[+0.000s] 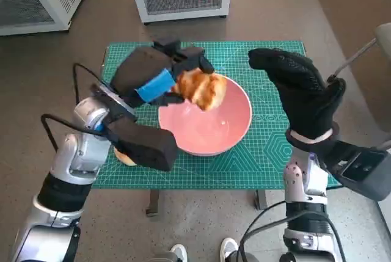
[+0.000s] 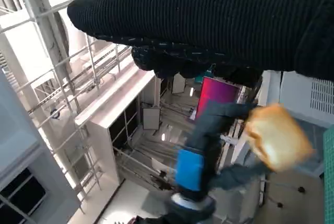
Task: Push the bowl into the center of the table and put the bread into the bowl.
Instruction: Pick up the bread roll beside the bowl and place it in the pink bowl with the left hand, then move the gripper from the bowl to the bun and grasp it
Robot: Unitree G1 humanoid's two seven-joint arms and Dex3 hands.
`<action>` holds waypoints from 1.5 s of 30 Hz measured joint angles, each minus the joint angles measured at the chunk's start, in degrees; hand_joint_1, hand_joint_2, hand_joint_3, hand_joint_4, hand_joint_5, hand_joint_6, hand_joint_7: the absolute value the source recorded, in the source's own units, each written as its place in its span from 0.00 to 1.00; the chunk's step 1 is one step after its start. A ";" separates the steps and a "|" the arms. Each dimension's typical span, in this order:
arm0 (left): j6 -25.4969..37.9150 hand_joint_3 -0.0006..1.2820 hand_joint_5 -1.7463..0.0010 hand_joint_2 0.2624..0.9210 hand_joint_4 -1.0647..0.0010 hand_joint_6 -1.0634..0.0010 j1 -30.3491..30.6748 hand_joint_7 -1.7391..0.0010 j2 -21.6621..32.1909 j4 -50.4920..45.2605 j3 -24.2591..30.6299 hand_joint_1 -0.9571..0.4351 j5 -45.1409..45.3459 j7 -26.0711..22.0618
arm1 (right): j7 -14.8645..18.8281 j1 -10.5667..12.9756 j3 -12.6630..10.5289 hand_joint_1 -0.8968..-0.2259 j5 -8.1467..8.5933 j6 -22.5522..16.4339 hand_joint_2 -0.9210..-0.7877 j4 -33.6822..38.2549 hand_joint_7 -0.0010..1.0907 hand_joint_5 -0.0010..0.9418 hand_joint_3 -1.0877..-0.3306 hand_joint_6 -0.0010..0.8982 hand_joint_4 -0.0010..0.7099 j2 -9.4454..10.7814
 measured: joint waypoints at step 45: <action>13.78 0.00 1.00 0.75 0.86 0.72 19.86 0.96 15.53 -26.33 22.82 0.52 -11.77 -16.73 | -2.76 1.06 1.60 0.74 -1.16 -0.71 0.00 -1.29 0.58 0.00 0.81 0.05 0.37 1.68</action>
